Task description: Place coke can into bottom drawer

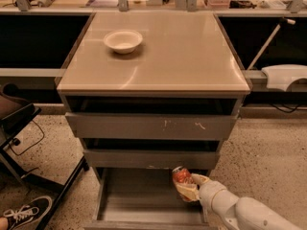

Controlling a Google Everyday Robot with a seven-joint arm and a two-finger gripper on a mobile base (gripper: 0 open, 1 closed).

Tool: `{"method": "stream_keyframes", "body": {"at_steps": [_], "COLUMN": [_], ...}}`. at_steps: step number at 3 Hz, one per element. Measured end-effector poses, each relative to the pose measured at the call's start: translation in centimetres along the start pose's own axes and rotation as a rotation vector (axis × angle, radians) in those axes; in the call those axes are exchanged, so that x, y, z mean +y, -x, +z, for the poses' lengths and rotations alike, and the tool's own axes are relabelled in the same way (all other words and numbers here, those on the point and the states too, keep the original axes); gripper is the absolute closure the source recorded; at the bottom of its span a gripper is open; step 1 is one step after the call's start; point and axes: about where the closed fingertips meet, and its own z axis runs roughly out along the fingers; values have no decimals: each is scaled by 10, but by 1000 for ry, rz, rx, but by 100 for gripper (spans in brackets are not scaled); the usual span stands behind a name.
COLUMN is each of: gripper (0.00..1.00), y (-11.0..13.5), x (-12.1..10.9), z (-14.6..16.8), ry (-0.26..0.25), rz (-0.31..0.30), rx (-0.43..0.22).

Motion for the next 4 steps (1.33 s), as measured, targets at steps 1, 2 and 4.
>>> {"method": "stream_keyframes", "body": {"at_steps": [1,2,4], "gripper": [100,100,100], "y": [-31,-61,-91], "x": [-34,-22,-27], "z": [54,71,78], "ry": [-97,-80,-85], "rz": [36,109,118], "rx": [-18,-9,-3]}}
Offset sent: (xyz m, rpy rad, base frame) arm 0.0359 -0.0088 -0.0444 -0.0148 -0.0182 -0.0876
